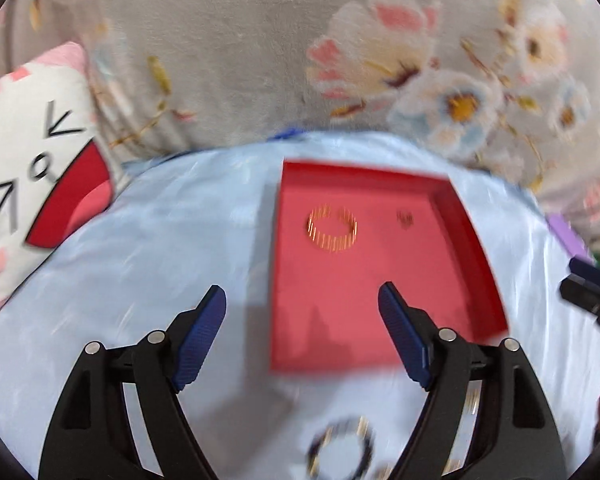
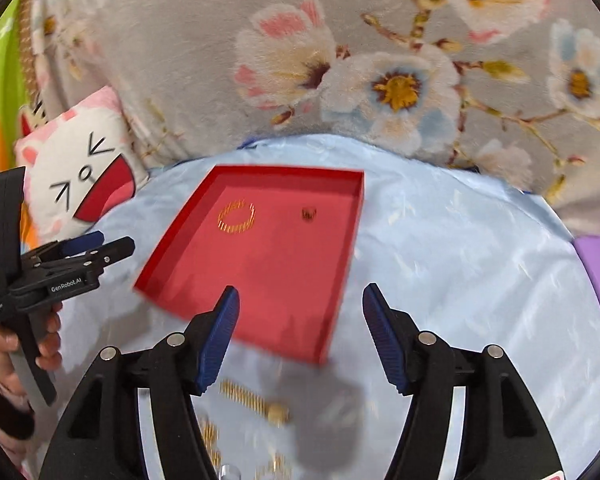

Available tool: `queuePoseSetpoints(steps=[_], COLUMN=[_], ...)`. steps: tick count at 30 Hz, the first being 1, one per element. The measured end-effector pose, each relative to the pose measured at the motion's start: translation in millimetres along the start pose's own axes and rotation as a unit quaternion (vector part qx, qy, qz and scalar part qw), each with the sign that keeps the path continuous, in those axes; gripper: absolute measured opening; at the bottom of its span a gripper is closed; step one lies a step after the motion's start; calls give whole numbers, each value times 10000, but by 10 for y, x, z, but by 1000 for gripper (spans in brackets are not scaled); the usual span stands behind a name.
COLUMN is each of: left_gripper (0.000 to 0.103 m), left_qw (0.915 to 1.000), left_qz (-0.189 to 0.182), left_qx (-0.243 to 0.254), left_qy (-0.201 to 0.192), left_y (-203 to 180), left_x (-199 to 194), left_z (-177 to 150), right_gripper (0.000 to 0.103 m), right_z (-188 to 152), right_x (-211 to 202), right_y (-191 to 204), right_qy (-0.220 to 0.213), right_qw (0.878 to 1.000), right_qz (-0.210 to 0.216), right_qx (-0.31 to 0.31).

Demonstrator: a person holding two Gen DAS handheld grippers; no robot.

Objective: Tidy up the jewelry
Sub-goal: 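Carry the cuff and ring into the red tray and open both tools, then grasp the black bead bracelet with the left tool while the right tool grasps the pearl bracelet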

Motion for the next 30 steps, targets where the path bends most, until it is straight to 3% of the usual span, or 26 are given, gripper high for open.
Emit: queuePoseSetpoints(steps=[5,10,15,20,30], left_gripper=[76,76,76,76,79], left_qw=[9998,9997,9984,9993,9992], left_qz=[6,164,457,337,378], left_qx=[31,194,329,95,134], left_qy=[176,64,-104,-114,-66], left_y=[-53,-222,-310,-331,-350], left_x=[-416,-610,-700,-703,-649], left_z=[-682,-1036,-1180,-1253,-1351], right_gripper=[63,63,63,63,63], right_z=[-631,-976,-1128,-1193,-1292], right_x=[-378,-528,-575,-528,-475], right_y=[135,380,589,681,708], right_qy=[98,44,-83,-36,27], right_qw=[9999,10000,9995,9995,9992], right_qz=[-36,24,-150,-58,-128], right_qx=[-42,-11,-268,-304,-375])
Point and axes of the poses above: each gripper's, at about its wrist camera, not at the fingertips, and x roughly the way its jaws point, y to its left, z to its top, the point moved 8 cm from there along x, roughly the way its jaws point, and after that the axes turned 6 degrees about -y, right-handed, at the moved point
